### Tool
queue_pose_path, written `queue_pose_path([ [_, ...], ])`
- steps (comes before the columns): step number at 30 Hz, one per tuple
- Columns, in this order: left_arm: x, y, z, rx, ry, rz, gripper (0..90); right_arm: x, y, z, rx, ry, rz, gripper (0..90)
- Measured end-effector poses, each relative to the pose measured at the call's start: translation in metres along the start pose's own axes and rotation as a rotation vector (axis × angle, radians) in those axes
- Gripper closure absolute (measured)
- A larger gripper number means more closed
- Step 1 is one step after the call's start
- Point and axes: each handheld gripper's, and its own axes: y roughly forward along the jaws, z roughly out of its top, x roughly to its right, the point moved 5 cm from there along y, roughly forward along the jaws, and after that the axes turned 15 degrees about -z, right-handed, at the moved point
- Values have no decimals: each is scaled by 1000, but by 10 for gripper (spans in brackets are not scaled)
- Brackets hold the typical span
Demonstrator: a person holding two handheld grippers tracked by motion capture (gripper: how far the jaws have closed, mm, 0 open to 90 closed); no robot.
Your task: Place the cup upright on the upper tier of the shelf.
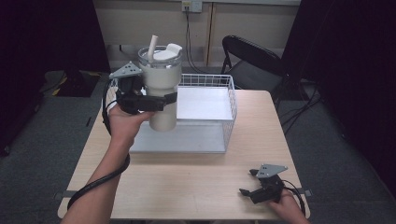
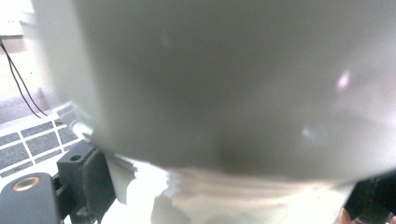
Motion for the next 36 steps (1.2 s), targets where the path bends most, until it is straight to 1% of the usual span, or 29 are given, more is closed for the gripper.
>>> queue_pose_path([
  [8, -3, 2, 8, -7, 13, 13, 94, 0, 0, 0, 0, 0, 0, 117],
  [17, -11, 6, 14, 0, 5, 31, 94, 0, 0, 0, 0, 0, 0, 117],
  [22, -16, 10, 15, 6, 2, 41, 94, 0, 0, 0, 0, 0, 0, 117],
  [25, -19, 13, 14, 3, -8, 45, 94, 0, 0, 0, 0, 0, 0, 117],
  [29, -24, 19, 14, -9, -9, 57, 94, 0, 0, 0, 0, 0, 0, 117],
  [30, -26, 21, 14, -6, -19, 53, 94, 0, 0, 0, 0, 0, 0, 117],
  [36, -28, 24, 16, -10, -19, 53, 94, 0, 0, 0, 0, 0, 0, 117],
])
